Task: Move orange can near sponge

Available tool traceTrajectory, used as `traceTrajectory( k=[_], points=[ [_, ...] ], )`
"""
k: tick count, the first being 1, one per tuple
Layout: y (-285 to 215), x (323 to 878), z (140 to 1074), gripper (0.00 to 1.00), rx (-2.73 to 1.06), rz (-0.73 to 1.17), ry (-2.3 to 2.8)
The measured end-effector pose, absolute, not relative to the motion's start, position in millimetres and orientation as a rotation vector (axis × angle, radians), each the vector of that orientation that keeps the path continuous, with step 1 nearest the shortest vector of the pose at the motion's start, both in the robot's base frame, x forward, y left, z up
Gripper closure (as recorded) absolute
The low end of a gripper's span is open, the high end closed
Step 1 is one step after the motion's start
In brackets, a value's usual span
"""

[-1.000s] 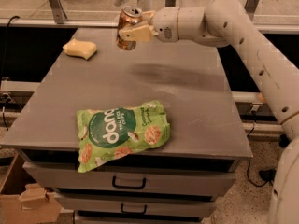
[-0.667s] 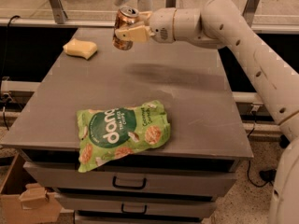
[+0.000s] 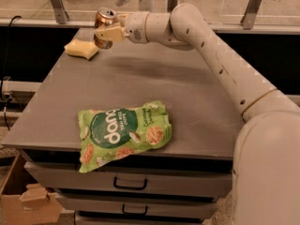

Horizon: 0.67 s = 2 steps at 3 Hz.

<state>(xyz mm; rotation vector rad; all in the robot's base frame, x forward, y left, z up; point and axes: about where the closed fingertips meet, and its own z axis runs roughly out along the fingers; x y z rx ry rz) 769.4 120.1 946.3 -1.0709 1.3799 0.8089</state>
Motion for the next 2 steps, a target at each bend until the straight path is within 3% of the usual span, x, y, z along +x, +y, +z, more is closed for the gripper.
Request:
traceTrajectory(
  k=[2],
  points=[
    [130,790,915,1.0,-1.15,0.704,1.515]
  ],
)
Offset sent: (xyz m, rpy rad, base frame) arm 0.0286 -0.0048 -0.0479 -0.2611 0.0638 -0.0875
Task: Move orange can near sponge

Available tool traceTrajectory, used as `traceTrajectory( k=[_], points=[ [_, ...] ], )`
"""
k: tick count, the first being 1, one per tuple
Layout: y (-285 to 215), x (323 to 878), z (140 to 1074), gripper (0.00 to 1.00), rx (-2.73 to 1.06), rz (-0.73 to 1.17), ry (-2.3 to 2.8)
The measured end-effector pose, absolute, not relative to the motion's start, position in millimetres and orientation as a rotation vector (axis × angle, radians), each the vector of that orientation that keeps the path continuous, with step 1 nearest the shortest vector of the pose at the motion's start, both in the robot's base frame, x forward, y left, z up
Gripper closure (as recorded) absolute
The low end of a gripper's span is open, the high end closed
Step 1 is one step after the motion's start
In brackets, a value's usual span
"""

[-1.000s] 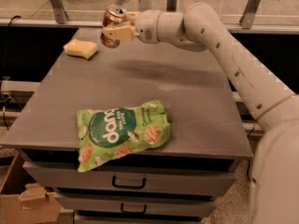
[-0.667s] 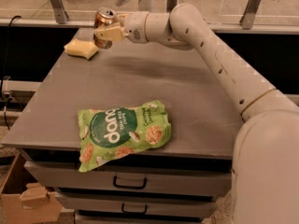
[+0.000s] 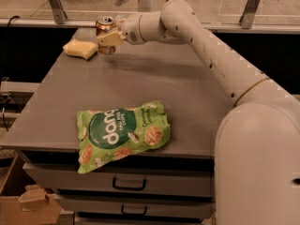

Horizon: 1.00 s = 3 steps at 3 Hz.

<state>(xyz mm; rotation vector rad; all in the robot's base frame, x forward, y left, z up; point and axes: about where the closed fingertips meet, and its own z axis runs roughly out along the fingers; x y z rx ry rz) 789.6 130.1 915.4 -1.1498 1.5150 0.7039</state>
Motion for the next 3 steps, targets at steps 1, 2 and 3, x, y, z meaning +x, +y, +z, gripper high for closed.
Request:
traceTrajectory(
  k=[1,2,3],
  points=[
    [126,793,903,1.0,-1.174,0.665,1.562],
    [128,796,892,1.0,-1.198,0.654,1.586],
    [130,798,886,0.81,-1.21,0.653,1.605]
  ],
)
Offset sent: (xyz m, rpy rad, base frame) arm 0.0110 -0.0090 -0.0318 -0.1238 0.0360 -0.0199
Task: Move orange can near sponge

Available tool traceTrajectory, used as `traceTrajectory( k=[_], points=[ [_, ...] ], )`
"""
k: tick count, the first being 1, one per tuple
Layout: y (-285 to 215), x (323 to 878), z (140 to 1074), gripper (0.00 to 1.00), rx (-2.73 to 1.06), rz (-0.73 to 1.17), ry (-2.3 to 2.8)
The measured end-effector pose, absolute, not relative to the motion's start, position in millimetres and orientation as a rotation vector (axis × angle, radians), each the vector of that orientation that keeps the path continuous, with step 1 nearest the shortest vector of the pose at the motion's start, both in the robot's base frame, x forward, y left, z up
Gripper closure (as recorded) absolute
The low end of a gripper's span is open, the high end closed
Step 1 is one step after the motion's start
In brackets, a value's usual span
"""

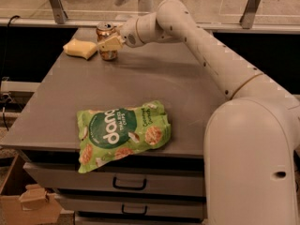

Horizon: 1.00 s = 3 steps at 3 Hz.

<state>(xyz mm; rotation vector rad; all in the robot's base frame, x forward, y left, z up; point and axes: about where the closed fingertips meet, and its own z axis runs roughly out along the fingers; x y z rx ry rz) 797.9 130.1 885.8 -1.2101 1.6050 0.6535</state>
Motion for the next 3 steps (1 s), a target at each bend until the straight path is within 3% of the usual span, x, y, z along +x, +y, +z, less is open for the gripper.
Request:
traceTrajectory(
  k=[3],
  points=[
    [135.8,796.5,881.3,0.12,-1.213,0.669,1.621]
  ],
)
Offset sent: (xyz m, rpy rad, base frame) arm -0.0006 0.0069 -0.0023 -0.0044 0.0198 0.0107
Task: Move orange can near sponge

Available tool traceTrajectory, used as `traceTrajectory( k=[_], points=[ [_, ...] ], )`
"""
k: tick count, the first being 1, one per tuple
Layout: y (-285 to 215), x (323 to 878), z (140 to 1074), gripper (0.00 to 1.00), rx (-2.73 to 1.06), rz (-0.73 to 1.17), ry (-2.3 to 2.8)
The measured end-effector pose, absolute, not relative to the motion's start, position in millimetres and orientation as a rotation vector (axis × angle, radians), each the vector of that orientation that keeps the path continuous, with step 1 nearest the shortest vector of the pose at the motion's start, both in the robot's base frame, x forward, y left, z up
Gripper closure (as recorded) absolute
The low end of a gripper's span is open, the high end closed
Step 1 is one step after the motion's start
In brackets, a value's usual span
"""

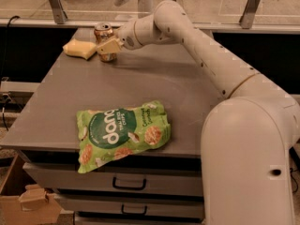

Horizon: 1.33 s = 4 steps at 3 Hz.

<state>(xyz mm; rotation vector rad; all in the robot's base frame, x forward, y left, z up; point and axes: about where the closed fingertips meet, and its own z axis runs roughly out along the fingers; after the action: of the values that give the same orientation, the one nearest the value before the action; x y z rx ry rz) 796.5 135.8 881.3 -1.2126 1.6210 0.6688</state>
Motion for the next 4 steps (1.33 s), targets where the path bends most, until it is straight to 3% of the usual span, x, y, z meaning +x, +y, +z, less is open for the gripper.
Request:
traceTrajectory(
  k=[1,4],
  points=[
    [121,796,885,0.0,-1.178,0.649,1.63],
    [-38,775,938,0.0,-0.791,0.48,1.492]
  ],
)
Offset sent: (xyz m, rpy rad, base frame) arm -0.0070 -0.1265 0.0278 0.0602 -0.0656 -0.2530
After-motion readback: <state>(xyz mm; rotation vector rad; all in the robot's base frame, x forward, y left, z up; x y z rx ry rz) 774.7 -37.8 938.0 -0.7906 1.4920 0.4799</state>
